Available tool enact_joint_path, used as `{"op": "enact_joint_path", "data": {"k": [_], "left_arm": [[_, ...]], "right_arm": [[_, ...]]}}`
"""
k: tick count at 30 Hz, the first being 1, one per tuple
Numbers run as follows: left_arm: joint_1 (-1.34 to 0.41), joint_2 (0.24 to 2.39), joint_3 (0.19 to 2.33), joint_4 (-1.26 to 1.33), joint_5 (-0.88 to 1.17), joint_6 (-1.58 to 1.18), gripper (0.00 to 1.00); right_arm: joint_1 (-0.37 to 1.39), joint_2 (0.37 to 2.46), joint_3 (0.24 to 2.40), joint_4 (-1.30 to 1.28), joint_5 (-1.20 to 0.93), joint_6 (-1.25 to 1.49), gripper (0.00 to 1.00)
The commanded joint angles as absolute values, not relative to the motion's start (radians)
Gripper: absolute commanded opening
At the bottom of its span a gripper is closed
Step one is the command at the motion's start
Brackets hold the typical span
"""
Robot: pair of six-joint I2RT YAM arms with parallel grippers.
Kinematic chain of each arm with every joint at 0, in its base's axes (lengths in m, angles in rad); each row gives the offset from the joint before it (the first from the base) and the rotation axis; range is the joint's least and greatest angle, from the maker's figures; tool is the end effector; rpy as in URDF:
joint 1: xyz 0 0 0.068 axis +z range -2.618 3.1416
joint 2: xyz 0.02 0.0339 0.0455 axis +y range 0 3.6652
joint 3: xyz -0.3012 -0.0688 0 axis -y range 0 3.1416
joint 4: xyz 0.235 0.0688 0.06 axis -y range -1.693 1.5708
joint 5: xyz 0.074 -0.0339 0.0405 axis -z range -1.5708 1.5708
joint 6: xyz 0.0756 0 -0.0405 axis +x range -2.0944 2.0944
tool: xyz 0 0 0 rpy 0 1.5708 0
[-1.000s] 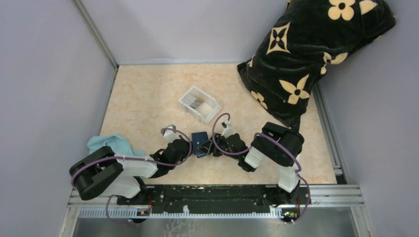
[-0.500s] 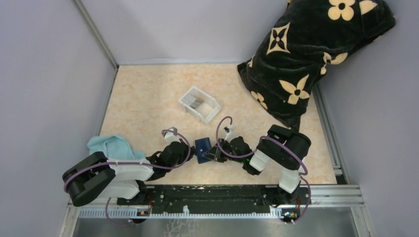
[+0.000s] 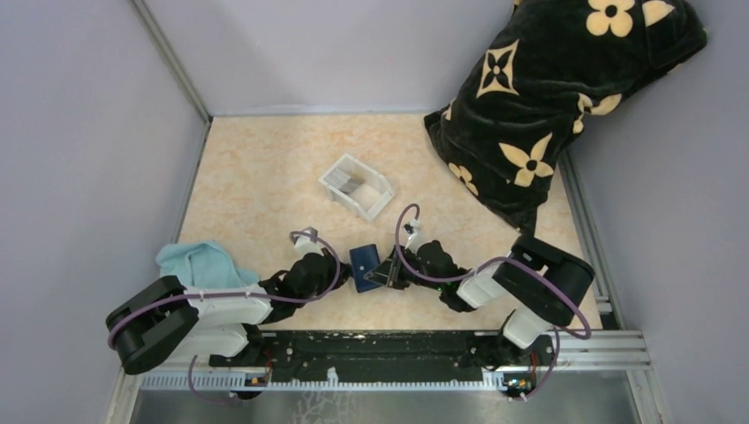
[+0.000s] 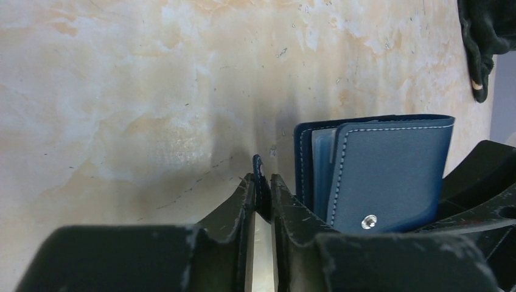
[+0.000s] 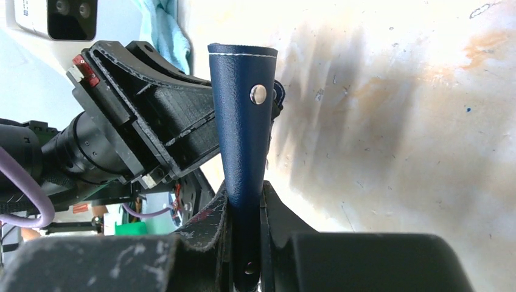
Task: Put the credit cards into the card holder
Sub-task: Close the card holder at the center of the board.
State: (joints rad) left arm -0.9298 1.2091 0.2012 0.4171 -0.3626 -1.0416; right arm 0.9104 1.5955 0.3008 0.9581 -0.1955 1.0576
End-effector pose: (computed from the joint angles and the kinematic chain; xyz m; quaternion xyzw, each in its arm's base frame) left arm 0.1469 -0.1521 0.1479 -0.1332 0.8618 -0.2980 0.3883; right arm 0.1657 0.2373 0.1559 0.0034 0.8136 0.5236 0.2526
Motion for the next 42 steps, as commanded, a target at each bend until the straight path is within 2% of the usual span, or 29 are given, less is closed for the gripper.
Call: {"op": "enact_joint_path", "data": {"k": [1,11,17,23,28,36,42], "left_arm": [[-0.917,1.228,0.178,0.224,-0.434,-1.01,0.2],[-0.918,1.251,0.192,0.21,-0.433,-1.013,0.27],[-0.917,1.222,0.184,0.229,-0.449,-1.012,0.28],[-0.918,1.197,0.161,0.296,-0.447,-1.005,0.33],[-0.919,1.187,0.187,0.204,-0.463,-1.031,0.34],[-0.918,1.15,0.241,0.08,-0.459,-1.048,0.34],[-0.919,1.12,0.296,0.018,-0.438,-1.046,0.34]], "right_arm": [[0.877,1.479,0.304,0.974,-0.168,1.025,0.0],[0.873,1.426,0.308,0.896,-0.174,0.999,0.0],[0.866,1.447,0.304,0.927,-0.195,1.012,0.0],[0.859,1.483,0.293,0.996,-0.239,1.036,0.0],[0.859,1.387,0.342,0.757,-0.165,0.898,0.0],[0.86,1.19,0.511,0.218,0.114,0.644,0.0],[0.861,1.157,0.629,-0.056,0.278,0.543,0.0]]}}
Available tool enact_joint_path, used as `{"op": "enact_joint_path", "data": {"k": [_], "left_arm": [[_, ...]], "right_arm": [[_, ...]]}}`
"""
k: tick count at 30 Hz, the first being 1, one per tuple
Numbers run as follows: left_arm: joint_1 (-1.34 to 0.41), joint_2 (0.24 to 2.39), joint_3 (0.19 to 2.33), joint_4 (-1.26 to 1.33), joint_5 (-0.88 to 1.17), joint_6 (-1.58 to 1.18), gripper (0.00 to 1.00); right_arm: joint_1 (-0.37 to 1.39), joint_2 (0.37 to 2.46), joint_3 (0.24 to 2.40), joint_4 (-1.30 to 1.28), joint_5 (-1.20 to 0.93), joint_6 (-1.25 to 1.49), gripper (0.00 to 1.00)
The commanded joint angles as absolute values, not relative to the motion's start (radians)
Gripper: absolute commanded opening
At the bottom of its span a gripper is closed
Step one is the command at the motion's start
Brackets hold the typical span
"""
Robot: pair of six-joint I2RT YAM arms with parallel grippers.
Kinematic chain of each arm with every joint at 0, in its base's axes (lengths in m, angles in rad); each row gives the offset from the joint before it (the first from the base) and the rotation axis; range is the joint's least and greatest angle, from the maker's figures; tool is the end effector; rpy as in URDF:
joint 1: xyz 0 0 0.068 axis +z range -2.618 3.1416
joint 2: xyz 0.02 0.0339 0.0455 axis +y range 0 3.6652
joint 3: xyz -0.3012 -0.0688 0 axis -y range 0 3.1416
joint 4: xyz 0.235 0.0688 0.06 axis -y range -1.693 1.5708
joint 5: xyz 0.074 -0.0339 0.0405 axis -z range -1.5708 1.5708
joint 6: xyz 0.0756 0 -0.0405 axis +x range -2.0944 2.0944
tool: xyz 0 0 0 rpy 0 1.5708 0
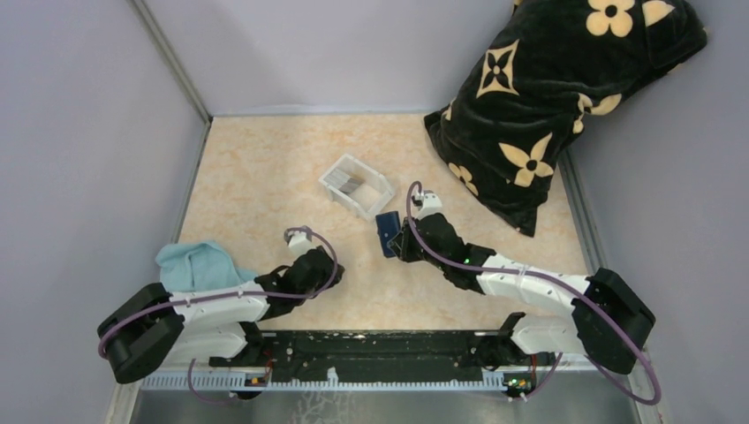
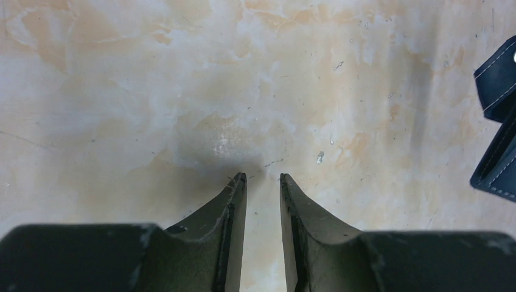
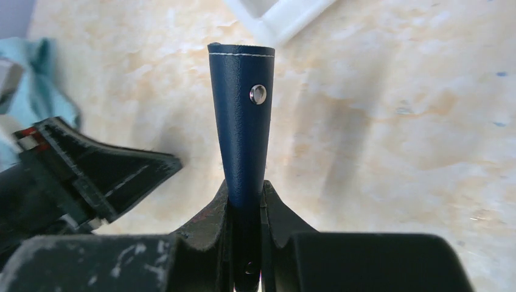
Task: Put the credit cards into the card holder
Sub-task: Close the card holder at the center of the board.
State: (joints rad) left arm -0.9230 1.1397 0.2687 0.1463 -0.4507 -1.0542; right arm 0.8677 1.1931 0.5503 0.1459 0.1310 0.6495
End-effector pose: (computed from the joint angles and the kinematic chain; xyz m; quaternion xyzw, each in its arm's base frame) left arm 0.1456 -0.1378 0.1519 -0.1498 0.8809 -0.2222 0.3902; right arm 0.1782 0.1950 0.2296 -0.0601 0.8560 0.3103 0.4091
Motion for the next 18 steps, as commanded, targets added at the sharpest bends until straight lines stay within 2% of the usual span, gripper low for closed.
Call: {"op": "enact_joint_path", "data": {"k": [1,5,12,14,18], "left_arm": [[-0.92,1.114,0.299,0.018,-0.432,-1.047,0.34],[-0.918,1.103,0.292,0.037,-0.418,-1.048,0.34],[-0.919,1.047,0.291,0.055,-0.429,-0.963,0.36],[-0.917,1.01,0.298,0.068,-0.431,-0.904,0.41],[-0.917,0.923,0.287,0.152,-0.39,-0.764,0.59]], "right_arm": [[0.861,1.145,0.633,-0.069,0.282,0.544,0.0],[0.861,1.079,0.617,-0.067,0.206,0.598,0.0],[0.861,1.044,0.667,-0.203,-0.071,0.578,0.0],[0.861,1.019,0.66,-0.227,-0.165,0.575,0.0],[0.862,0.975,0.631,-0.229,-0.347,0.601,0.0]]}}
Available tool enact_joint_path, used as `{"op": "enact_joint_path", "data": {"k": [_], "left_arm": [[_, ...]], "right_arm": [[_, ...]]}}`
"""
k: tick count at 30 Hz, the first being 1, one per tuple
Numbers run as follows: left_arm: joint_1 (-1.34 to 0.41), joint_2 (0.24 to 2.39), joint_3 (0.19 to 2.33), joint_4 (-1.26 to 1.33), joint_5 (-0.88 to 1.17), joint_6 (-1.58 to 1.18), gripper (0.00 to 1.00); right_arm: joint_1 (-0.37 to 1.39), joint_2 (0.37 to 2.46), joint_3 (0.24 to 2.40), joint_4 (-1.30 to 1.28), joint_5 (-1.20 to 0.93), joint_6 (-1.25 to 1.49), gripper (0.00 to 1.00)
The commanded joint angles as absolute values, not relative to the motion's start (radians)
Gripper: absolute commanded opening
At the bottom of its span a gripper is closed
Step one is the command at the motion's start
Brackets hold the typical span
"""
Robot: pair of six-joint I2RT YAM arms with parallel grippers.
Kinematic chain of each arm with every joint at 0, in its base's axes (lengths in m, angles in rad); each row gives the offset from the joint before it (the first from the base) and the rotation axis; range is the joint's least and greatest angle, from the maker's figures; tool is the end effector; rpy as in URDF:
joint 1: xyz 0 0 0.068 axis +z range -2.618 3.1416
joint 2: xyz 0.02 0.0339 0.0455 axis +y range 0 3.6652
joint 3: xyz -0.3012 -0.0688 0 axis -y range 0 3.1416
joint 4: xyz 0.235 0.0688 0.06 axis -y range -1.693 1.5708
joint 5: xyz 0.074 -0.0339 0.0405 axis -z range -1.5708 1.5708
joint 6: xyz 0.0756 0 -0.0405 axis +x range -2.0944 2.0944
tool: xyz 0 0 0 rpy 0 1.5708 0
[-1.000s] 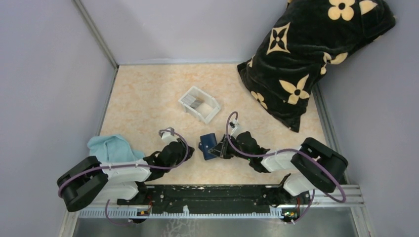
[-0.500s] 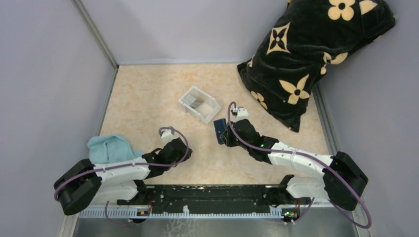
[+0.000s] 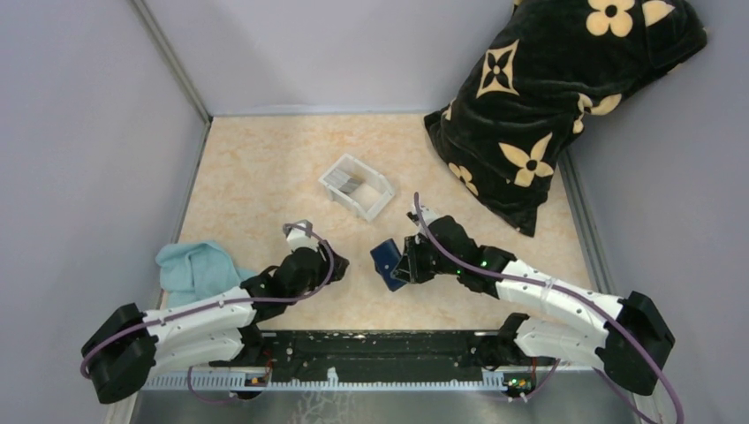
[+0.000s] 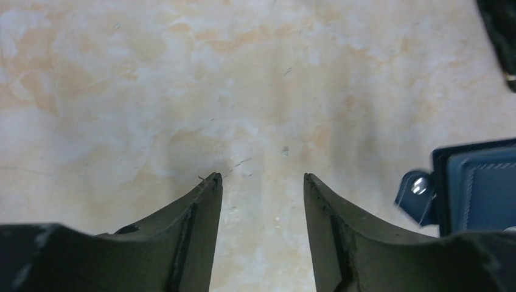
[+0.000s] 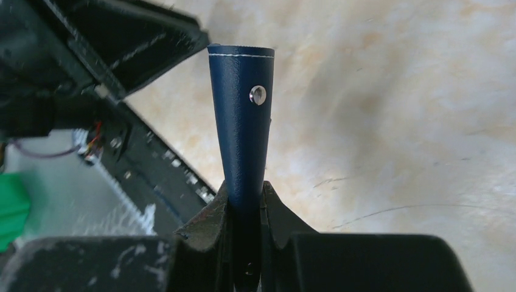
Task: Put the credit cards into the card holder
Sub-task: Close the card holder at the center of the board.
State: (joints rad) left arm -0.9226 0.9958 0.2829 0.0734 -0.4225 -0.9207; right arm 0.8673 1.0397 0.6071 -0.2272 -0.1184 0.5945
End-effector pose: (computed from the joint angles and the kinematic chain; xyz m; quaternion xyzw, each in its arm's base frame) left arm 0.1382 -0.1311 0.1726 -0.0933 0.8738 -0.2365 0.4146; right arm 0.1379 0.1764 0.2378 -0.1477 0.8846 0.3327 0.2915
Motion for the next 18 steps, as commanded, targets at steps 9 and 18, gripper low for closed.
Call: {"op": "enact_joint_path", "data": {"k": [9,18], "left_arm": [[-0.916,0.751,0.27,0.241,-0.17,-0.576,0.88],[-0.905,0.778,0.328,0.279,0.153,-0.516,0.9]], "right_arm": [[0.862,0.874,0.536,-0.23,-0.613,0.656,0.0],[0.901,0.753,0.458,-0.276,-0.699,0.659,0.0]]}}
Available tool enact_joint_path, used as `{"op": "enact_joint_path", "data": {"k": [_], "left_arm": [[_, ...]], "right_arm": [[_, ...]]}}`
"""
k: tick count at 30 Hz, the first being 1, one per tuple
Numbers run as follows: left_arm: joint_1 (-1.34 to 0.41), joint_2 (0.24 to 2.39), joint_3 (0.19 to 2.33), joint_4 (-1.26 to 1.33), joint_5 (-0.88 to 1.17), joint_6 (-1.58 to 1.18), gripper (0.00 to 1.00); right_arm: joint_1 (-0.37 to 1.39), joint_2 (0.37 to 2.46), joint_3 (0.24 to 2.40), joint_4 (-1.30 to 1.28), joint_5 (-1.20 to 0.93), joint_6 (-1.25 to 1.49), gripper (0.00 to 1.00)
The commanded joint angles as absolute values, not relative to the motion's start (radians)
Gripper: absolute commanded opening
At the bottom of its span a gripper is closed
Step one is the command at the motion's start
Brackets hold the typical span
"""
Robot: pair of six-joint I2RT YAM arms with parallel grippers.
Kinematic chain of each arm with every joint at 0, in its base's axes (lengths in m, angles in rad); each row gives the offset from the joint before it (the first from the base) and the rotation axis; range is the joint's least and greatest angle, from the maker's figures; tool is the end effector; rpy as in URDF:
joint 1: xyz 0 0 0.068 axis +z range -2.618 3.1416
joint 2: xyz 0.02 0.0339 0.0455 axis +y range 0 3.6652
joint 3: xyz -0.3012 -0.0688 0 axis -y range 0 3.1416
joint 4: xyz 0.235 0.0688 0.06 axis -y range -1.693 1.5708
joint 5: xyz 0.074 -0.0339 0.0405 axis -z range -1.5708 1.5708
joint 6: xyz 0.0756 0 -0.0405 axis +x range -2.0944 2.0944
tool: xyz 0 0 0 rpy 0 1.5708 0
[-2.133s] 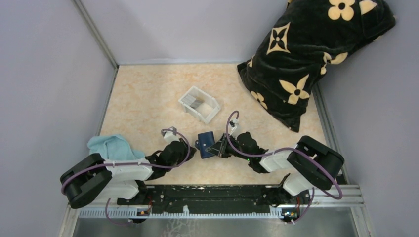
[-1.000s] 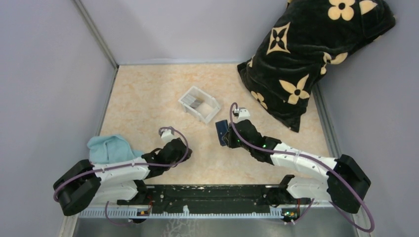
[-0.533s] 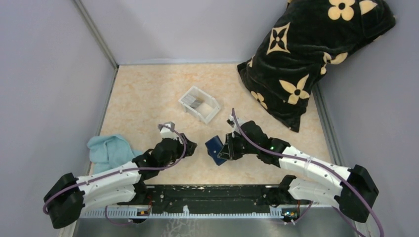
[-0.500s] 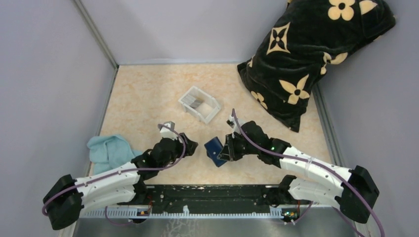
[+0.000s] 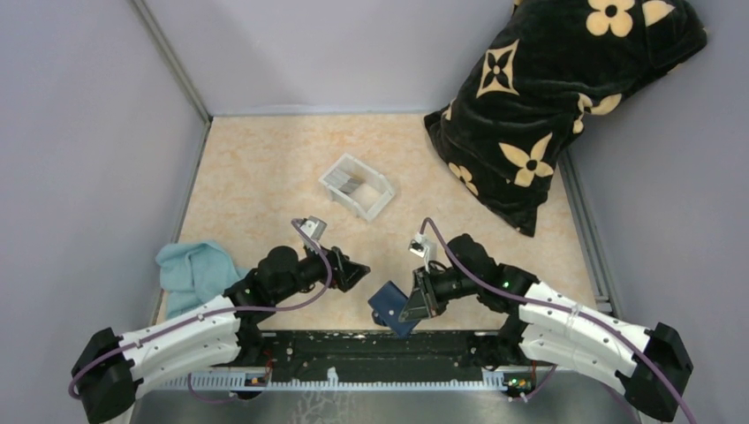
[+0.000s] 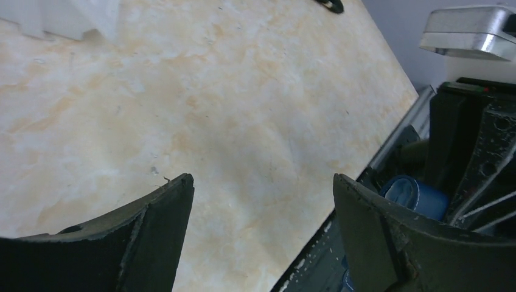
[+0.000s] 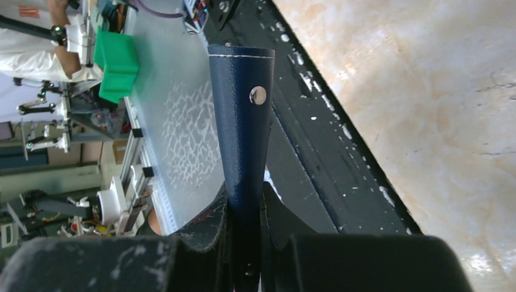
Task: Put the credit cards into the card holder
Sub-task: Close the card holder at the center of the board.
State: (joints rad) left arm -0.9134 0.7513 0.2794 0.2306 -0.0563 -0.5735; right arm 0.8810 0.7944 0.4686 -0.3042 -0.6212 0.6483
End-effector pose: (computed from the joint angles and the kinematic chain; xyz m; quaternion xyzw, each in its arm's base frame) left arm 0.1143 -0.1412 0.2300 0.1160 0.7784 -0.4010 0.4689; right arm 0.0680 0.1516 0.2302 -0.2361 0.8269 0.4954 0.1228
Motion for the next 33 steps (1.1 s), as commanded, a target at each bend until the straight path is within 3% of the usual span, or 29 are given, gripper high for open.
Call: {"op": "enact_joint_path", "data": {"k": [1,19,28,33], "left_arm": [[-0.903,0.792,0.337,0.279,0.187,-0.512,0.89],[-0.86,0.952,0.356,0.45,0.715,-0.605,0.83],[-0.859,1.055,0.365,0.514,0.843,-0.623,0.83],[-0.859,1.105,0.376,0.551,0.893,-0.624,0.75]], "right_arm": [[0.909,0.752,0.454,-0.272,-0.703,0.661,0.0],[0.944,0.813,0.427,-0.171,-0.755,0.676,0.0],[0.944,0.854,0.434,-0.128,-0.774,0.674,0.0],[0.943,0.909,0.442,-0.082,-0.789,0.669,0.0]]}}
